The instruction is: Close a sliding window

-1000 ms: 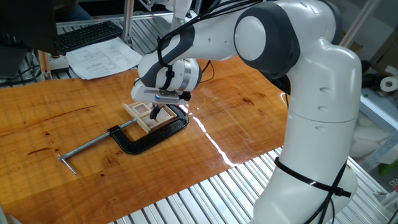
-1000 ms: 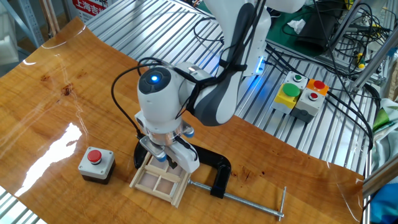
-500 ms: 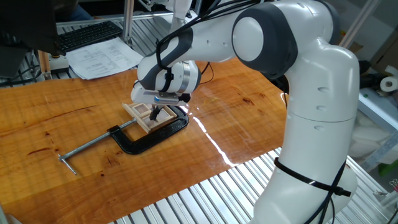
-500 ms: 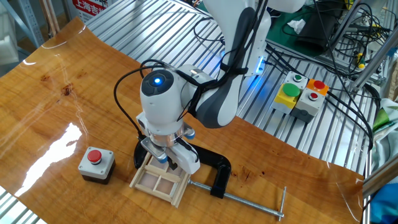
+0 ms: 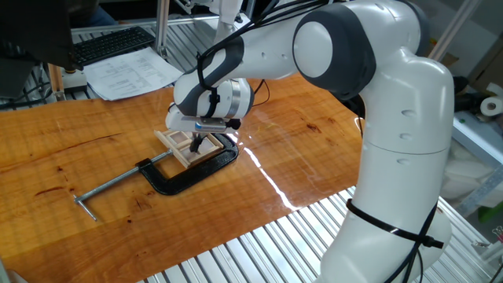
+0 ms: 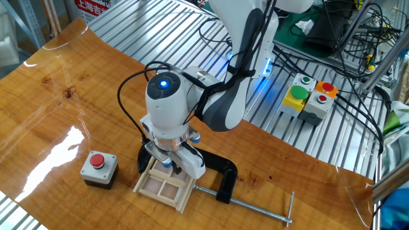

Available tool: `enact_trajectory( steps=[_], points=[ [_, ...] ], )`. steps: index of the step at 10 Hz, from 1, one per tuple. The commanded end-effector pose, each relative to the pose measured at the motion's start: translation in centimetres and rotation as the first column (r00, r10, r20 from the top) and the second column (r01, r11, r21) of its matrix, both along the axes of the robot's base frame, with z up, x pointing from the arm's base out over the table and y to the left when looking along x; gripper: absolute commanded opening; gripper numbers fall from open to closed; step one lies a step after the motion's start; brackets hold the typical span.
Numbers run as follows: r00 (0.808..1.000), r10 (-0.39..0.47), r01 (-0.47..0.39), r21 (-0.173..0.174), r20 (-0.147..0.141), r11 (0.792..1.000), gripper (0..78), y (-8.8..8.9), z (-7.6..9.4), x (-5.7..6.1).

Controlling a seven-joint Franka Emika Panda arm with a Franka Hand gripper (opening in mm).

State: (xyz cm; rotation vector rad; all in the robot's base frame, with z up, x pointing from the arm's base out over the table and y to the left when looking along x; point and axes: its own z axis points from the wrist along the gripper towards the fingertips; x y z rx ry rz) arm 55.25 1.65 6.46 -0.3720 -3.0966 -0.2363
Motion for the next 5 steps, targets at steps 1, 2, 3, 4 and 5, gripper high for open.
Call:
enact_trajectory(
  steps=[1,2,3,4,5],
  points=[
    [1.000,0.020,-0.020,-0.014,0.010,1.000,0.0,-0.89,-0.06,0.21],
    [1.000,0.023,-0.023,-0.017,0.011,1.000,0.0,-1.09,-0.04,0.23],
    [1.000,0.023,-0.023,-0.018,0.011,1.000,0.0,-1.21,0.01,0.24],
    [1.000,0.024,-0.024,-0.020,0.010,1.000,0.0,-1.27,0.03,0.24],
    [1.000,0.030,-0.030,-0.030,0.009,0.999,0.0,-1.48,0.14,0.26]
  ],
)
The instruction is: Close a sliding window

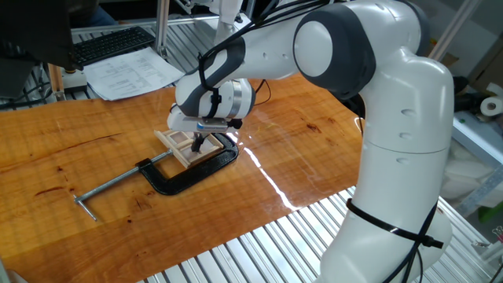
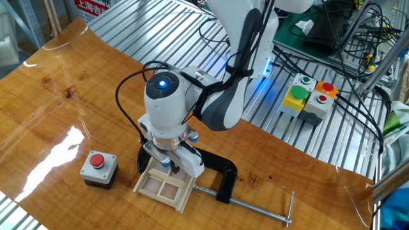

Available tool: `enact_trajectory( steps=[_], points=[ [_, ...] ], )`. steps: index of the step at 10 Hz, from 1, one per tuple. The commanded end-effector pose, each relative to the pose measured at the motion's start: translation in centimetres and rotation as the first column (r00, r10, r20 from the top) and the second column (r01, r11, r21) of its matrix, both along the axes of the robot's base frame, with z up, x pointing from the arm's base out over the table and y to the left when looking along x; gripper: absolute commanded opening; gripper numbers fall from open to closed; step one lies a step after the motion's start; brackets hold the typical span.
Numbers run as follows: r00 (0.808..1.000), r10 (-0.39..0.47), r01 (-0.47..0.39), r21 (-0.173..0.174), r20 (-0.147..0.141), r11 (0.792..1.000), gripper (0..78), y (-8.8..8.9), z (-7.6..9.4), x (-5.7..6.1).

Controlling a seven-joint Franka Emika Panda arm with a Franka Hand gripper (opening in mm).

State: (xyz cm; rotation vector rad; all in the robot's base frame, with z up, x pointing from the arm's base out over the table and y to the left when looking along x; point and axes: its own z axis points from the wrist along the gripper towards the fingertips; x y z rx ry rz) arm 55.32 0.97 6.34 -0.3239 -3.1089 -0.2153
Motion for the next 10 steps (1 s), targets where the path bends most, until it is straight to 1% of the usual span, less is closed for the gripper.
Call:
enact_trajectory(
  steps=[1,2,3,4,5,7,9,10],
  points=[
    [1.000,-0.025,0.025,-0.012,-0.002,1.000,0.0,-0.8,0.3,0.2],
    [0.998,-0.058,0.058,-0.004,-0.005,0.998,0.0,-0.7,0.4,0.2],
    [0.996,-0.088,0.088,0.022,-0.012,0.996,0.0,-0.5,0.7,0.2],
    [0.995,-0.097,0.097,0.032,-0.015,0.995,0.0,-0.4,0.9,0.2],
    [0.992,-0.120,0.122,0.039,-0.030,0.992,0.0,0.0,2.4,0.0],
    [0.992,-0.119,0.120,0.038,-0.034,0.992,0.0,0.1,3.9,-0.2],
    [0.993,-0.114,0.115,0.036,-0.033,0.993,0.0,-0.1,4.8,-0.3],
    [0.995,-0.099,0.100,0.016,-0.028,0.995,0.0,-0.3,5.7,-0.5]
  ],
)
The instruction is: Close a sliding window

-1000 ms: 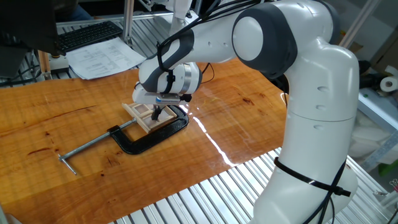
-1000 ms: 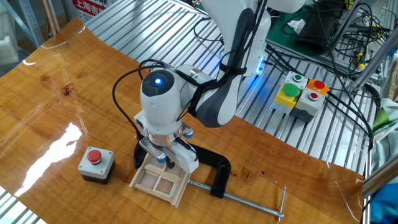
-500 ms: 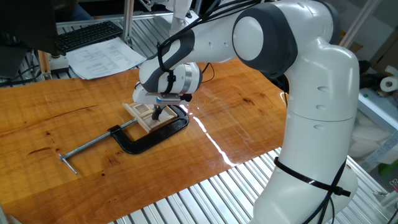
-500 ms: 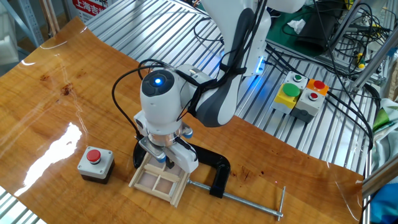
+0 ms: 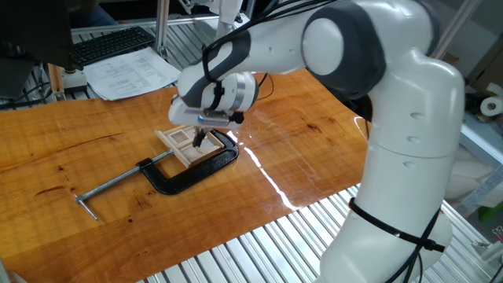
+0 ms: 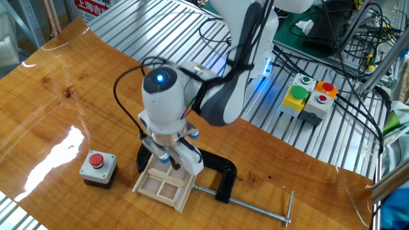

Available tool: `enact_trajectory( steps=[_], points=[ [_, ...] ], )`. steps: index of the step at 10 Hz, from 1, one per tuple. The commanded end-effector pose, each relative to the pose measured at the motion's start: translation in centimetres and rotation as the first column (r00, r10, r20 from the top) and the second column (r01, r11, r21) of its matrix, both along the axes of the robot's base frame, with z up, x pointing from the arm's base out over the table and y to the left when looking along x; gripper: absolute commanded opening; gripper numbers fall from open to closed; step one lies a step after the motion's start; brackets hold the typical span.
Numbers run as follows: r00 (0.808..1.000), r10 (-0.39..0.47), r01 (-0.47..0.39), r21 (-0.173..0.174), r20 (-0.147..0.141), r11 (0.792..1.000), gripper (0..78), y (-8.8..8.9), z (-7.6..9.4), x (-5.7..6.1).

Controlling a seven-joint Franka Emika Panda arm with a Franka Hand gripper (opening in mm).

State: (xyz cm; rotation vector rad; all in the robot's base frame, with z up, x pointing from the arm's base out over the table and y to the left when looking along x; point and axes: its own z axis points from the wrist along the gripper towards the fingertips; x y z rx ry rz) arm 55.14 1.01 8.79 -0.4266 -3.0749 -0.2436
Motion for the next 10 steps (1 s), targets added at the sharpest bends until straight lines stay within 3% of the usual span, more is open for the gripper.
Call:
enact_trajectory(
  steps=[1,4,7,10],
  points=[
    [1.000,-0.001,0.001,-0.055,-0.009,0.999,0.0,-0.7,4.8,-0.5],
    [0.994,0.111,-0.112,-0.075,-0.022,0.991,0.0,-1.9,8.0,-0.6],
    [0.980,0.197,-0.198,-0.105,-0.021,0.975,0.0,-2.3,9.0,-0.3],
    [0.965,0.261,-0.260,-0.111,-0.002,0.959,0.0,-2.7,9.7,0.1]
  ],
)
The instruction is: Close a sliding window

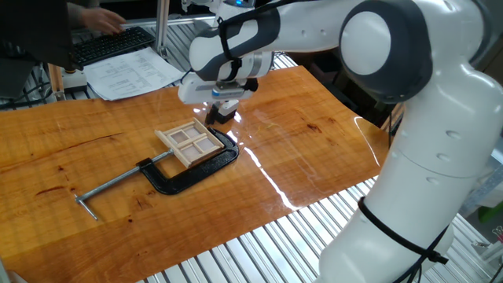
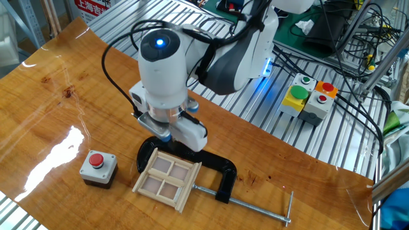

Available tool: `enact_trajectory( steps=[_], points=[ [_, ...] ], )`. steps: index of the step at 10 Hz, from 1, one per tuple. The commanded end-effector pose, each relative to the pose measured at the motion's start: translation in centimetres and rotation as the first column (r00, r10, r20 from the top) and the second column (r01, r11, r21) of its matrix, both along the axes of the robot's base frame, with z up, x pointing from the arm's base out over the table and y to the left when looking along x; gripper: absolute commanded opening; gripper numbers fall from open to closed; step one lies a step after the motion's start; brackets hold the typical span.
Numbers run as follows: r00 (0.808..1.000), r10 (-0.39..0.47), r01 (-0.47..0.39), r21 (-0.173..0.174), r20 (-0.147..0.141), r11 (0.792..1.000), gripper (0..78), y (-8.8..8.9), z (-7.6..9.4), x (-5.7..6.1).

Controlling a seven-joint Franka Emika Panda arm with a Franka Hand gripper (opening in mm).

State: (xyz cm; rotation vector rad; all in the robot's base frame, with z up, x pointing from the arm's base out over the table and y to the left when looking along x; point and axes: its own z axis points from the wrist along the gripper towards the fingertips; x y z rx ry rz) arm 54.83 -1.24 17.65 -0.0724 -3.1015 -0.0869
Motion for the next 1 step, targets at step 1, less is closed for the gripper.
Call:
enact_trajectory(
  steps=[1],
  points=[
    [0.999,0.041,-0.041,-0.013,0.019,0.999,0.0,-0.59,1.08,0.54]
  ],
)
